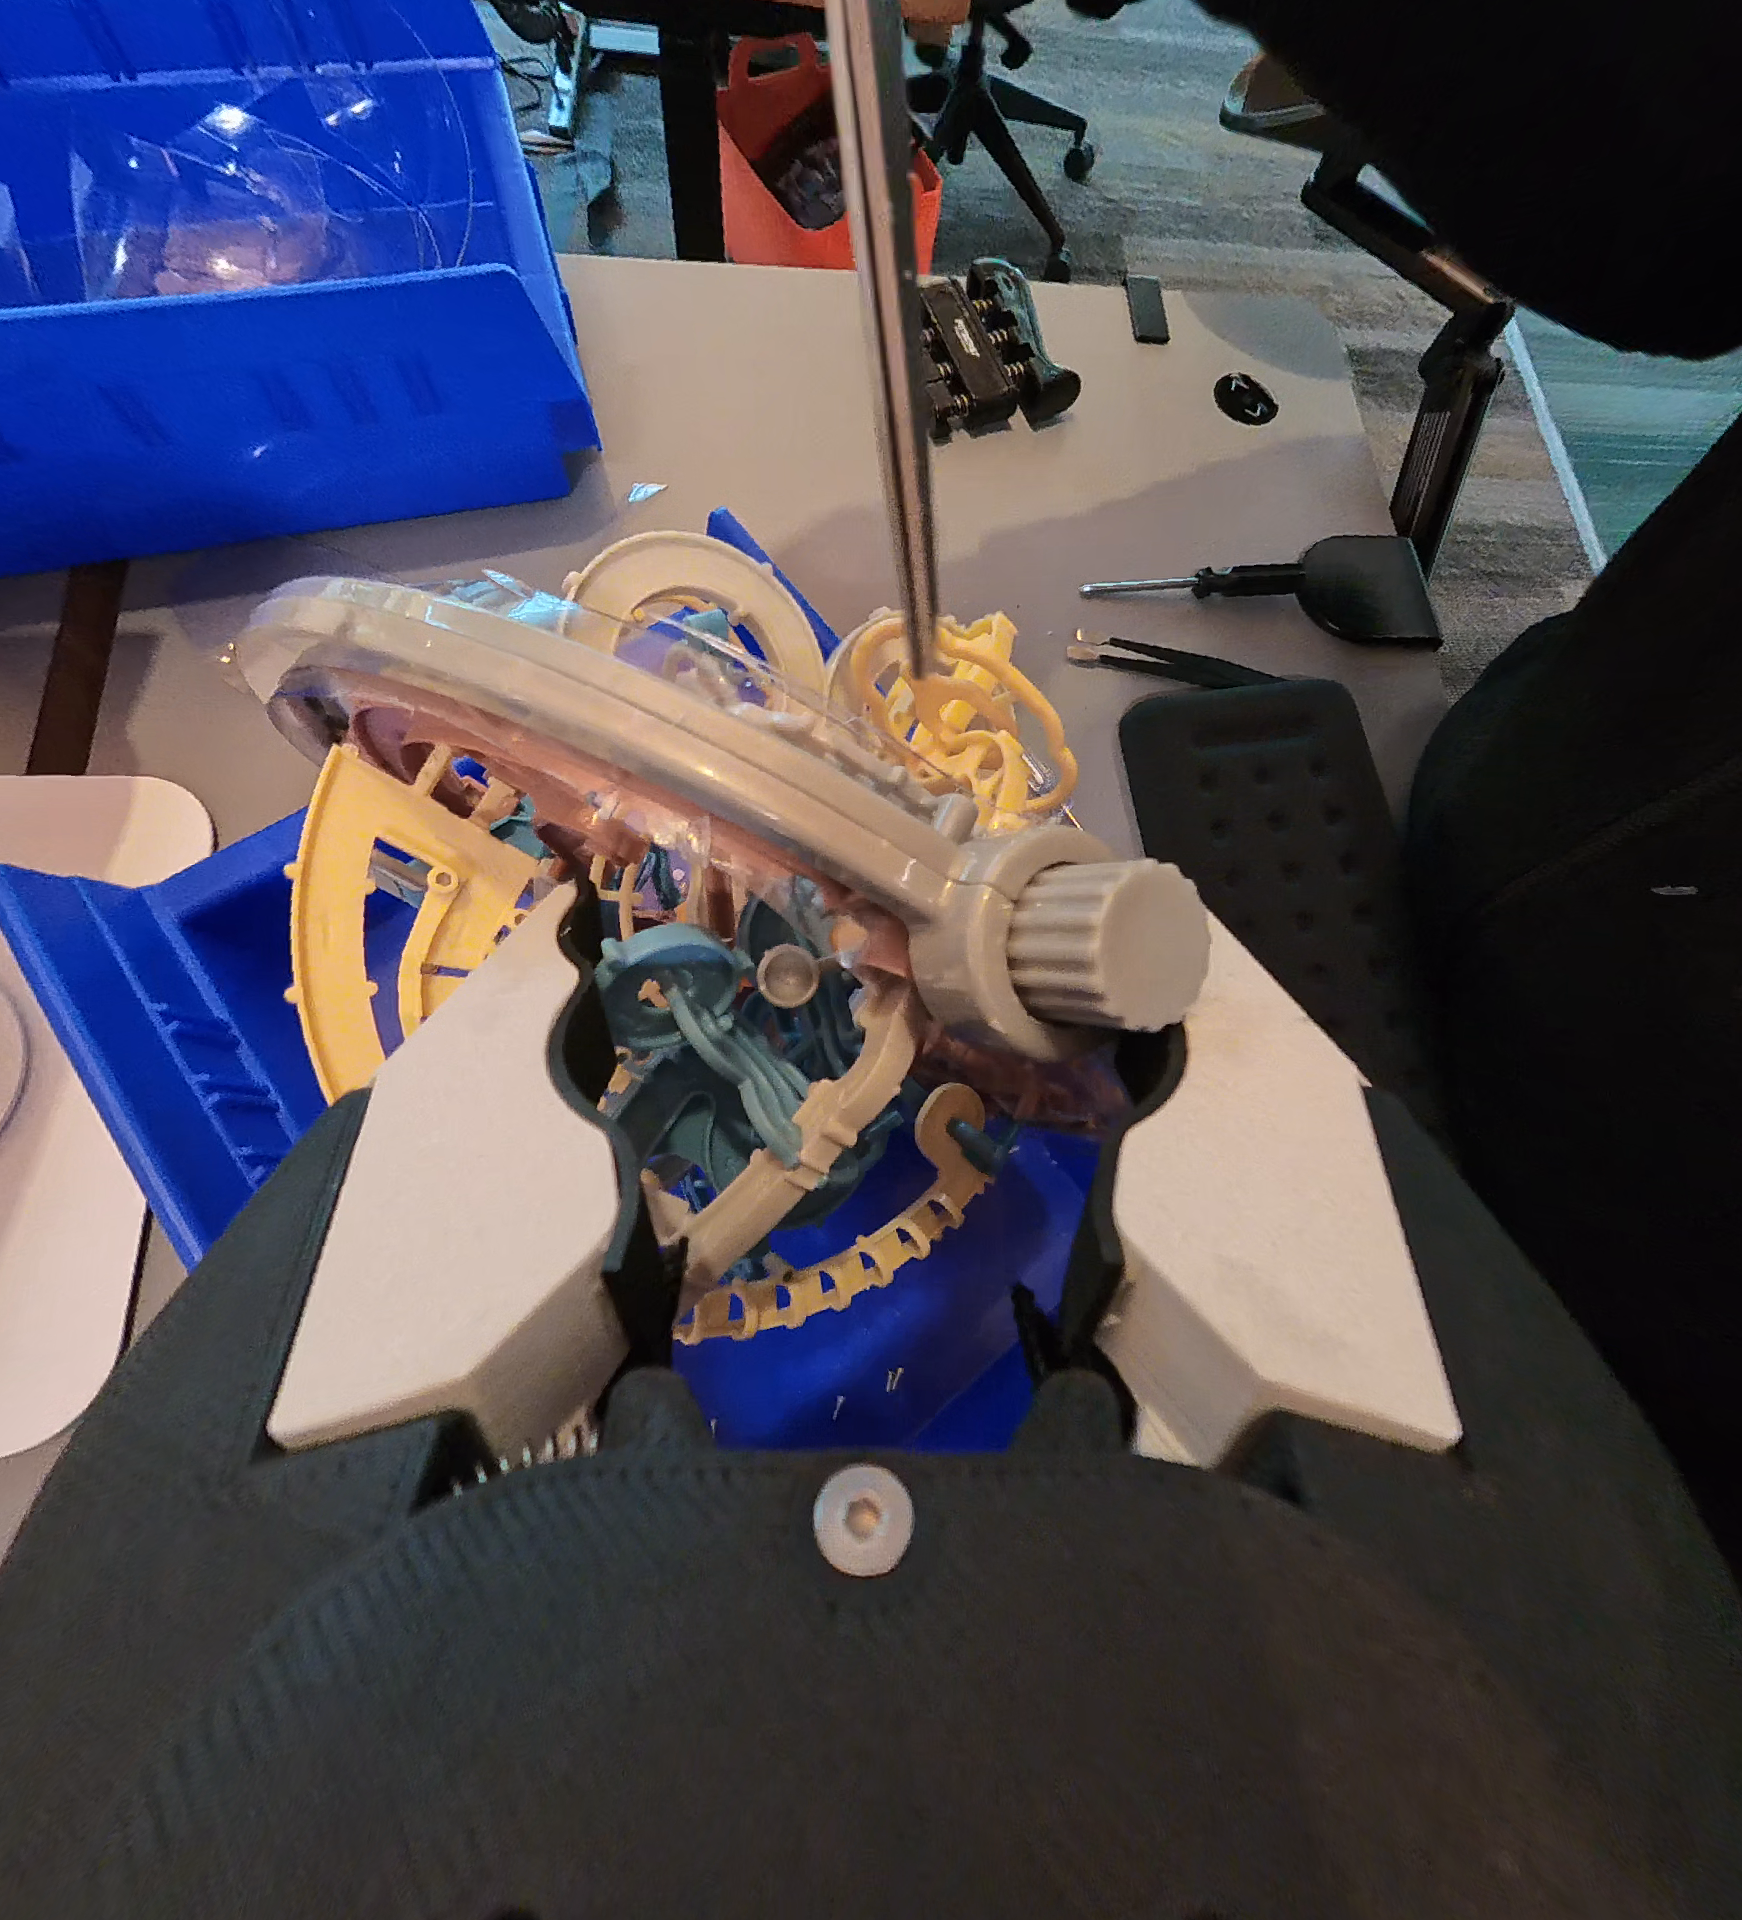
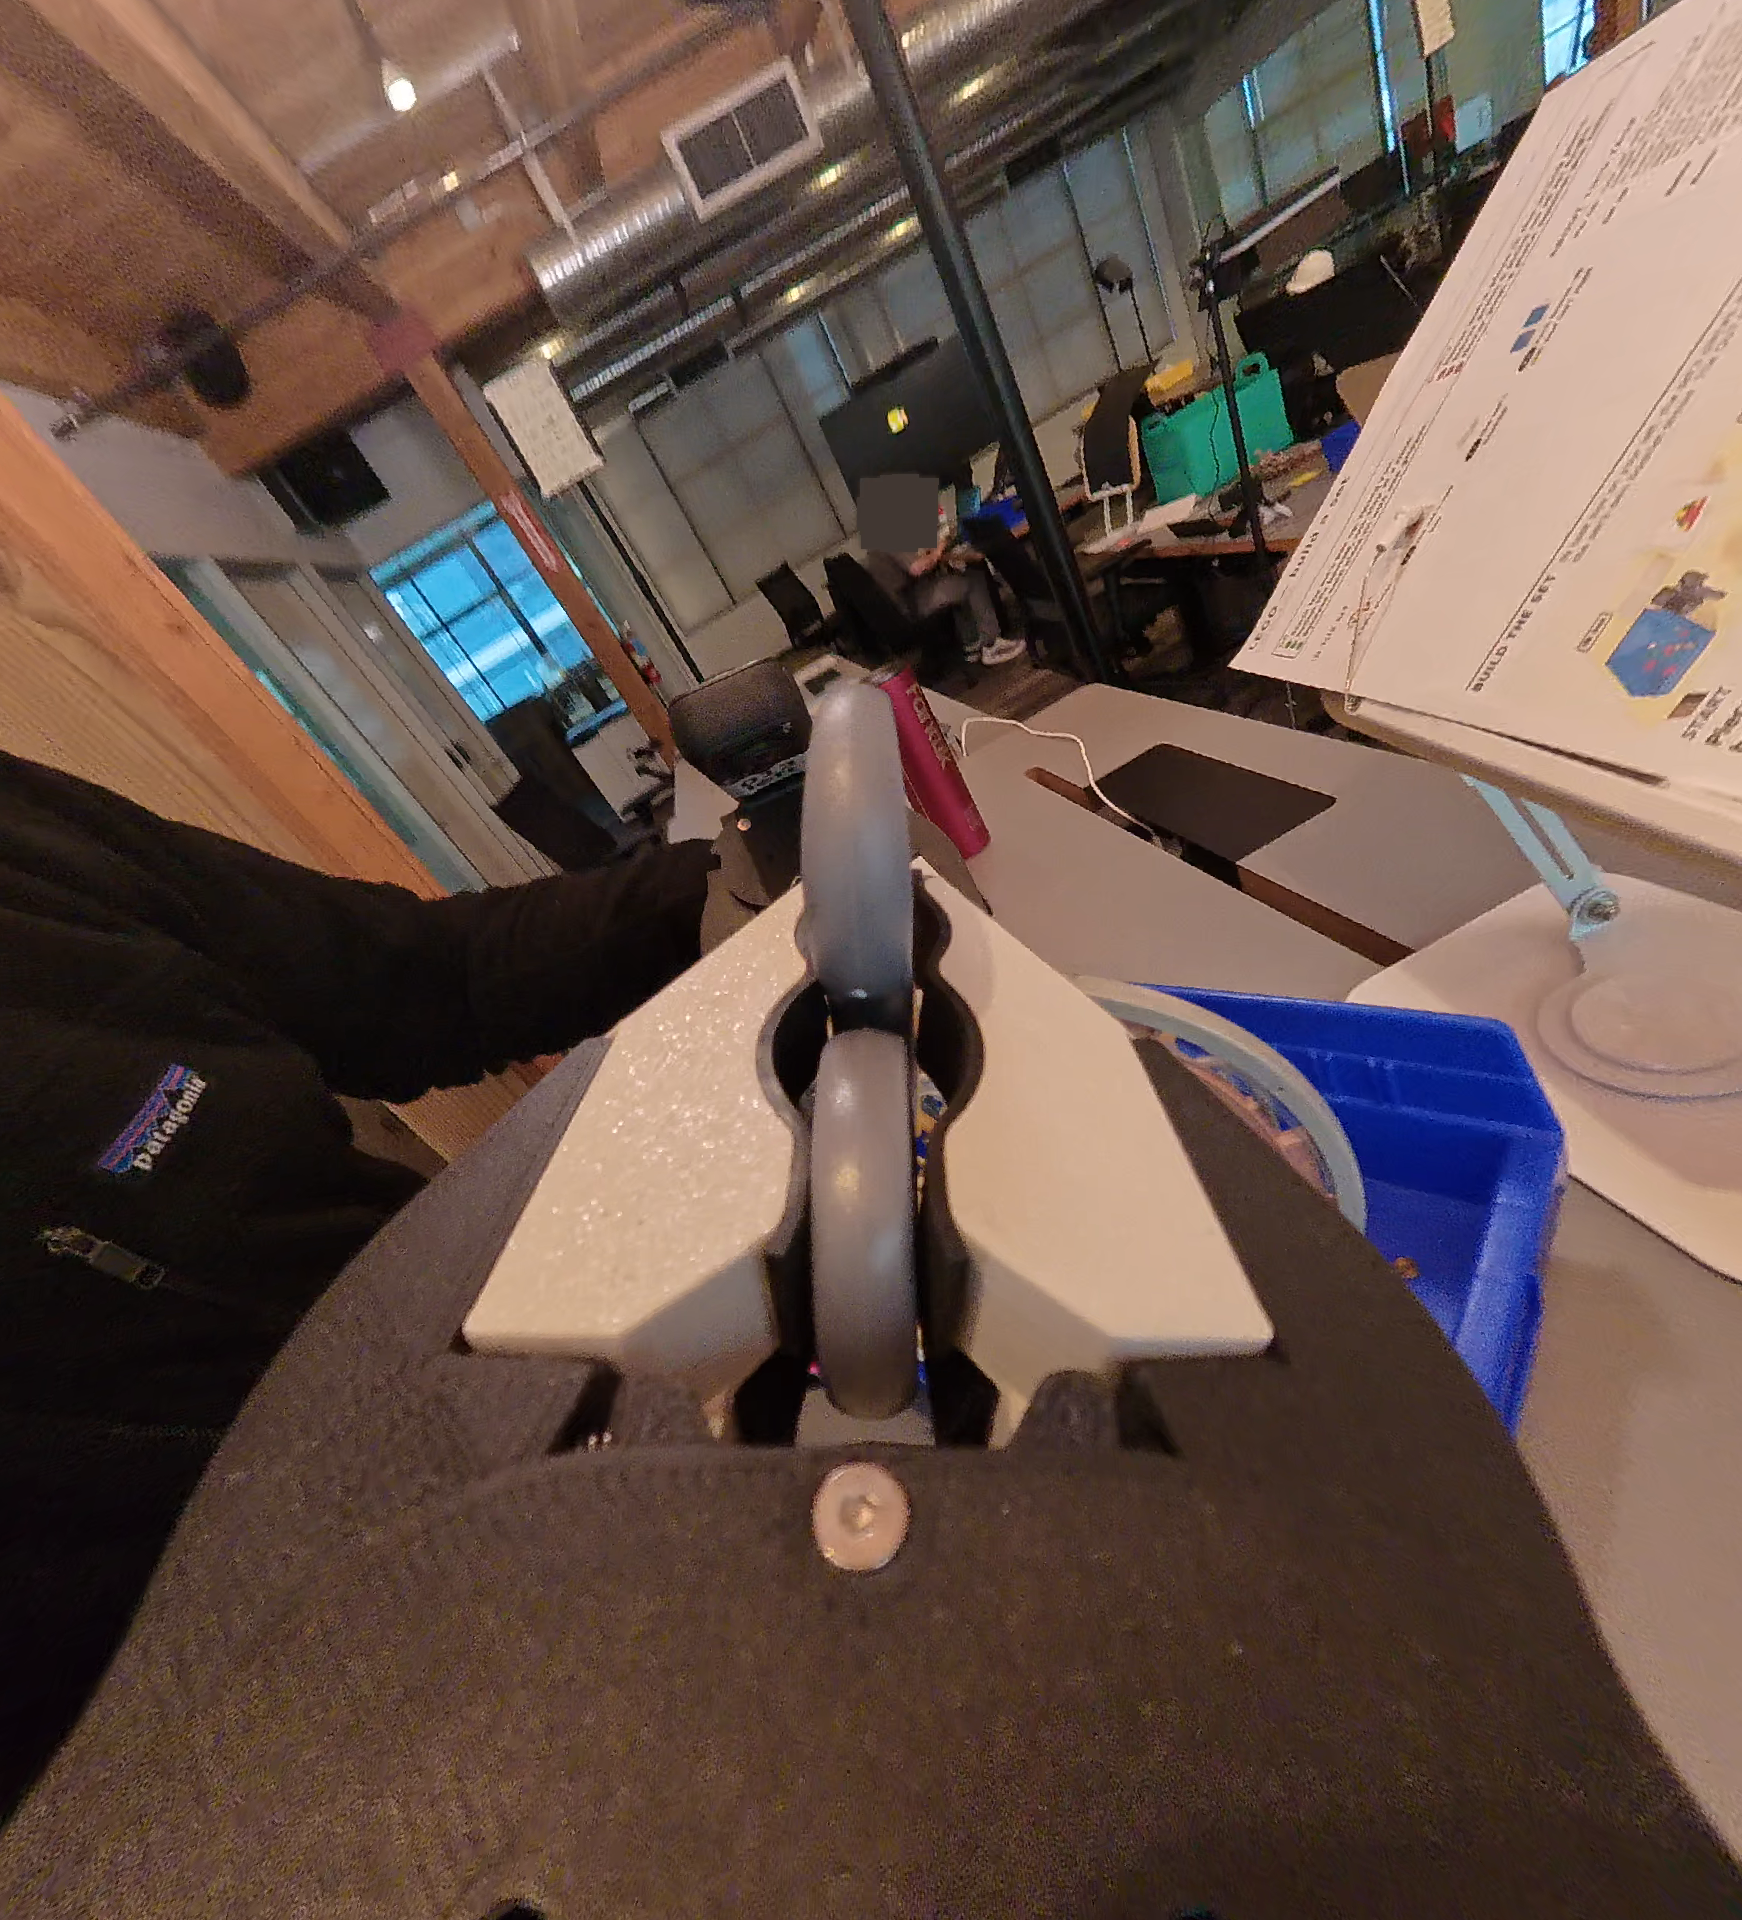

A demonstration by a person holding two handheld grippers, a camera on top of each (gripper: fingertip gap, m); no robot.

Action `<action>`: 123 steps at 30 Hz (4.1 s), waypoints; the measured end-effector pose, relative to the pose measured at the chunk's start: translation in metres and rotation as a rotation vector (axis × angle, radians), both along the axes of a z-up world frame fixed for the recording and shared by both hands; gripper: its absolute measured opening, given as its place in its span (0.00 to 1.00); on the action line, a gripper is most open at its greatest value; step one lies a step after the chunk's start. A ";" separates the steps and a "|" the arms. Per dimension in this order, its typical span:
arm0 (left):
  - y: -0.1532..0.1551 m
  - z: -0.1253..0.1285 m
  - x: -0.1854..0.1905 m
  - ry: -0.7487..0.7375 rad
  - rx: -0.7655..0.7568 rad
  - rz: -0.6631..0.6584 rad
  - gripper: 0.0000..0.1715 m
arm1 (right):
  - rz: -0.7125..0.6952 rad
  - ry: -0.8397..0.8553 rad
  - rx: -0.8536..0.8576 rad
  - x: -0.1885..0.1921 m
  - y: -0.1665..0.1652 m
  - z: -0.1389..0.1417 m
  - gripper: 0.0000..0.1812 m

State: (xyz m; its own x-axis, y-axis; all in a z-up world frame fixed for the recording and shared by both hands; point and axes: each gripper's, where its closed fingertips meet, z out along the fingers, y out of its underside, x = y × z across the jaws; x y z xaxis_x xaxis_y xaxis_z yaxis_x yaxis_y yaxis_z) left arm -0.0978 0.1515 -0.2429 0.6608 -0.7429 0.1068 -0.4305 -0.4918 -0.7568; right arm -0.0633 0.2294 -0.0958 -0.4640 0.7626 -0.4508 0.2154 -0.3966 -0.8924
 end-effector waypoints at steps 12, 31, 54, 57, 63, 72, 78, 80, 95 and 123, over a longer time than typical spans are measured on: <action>-0.003 0.000 0.002 0.008 0.020 0.003 0.58 | 0.034 0.011 -0.097 -0.014 -0.011 -0.012 0.05; -0.005 -0.001 0.010 -0.001 0.031 -0.021 0.58 | 0.129 -0.038 -0.143 -0.028 -0.023 -0.023 0.05; 0.009 0.000 0.022 -0.058 -0.003 -0.008 0.59 | 0.066 0.072 0.210 -0.029 -0.052 -0.014 0.06; 0.011 -0.001 0.024 -0.036 0.002 -0.007 0.59 | 0.037 0.091 0.261 -0.022 -0.056 -0.013 0.06; 0.014 -0.002 0.023 -0.037 0.013 0.006 0.59 | -0.019 0.142 0.366 -0.015 -0.066 -0.010 0.05; 0.022 -0.029 0.008 0.036 0.048 0.076 0.43 | -0.056 0.155 0.514 -0.005 -0.091 -0.031 0.06; 0.024 -0.029 0.013 0.088 0.068 0.067 0.42 | -0.074 0.177 0.473 0.007 -0.091 -0.032 0.07; 0.023 -0.030 0.013 0.094 0.079 0.081 0.41 | -0.076 0.190 0.480 0.011 -0.095 -0.035 0.06; 0.018 -0.037 0.021 0.140 0.109 0.125 0.40 | -0.109 0.207 0.789 0.022 -0.142 -0.066 0.08; 0.027 -0.031 0.019 0.046 -0.038 0.250 0.41 | -0.071 0.182 1.154 0.003 -0.182 -0.117 0.12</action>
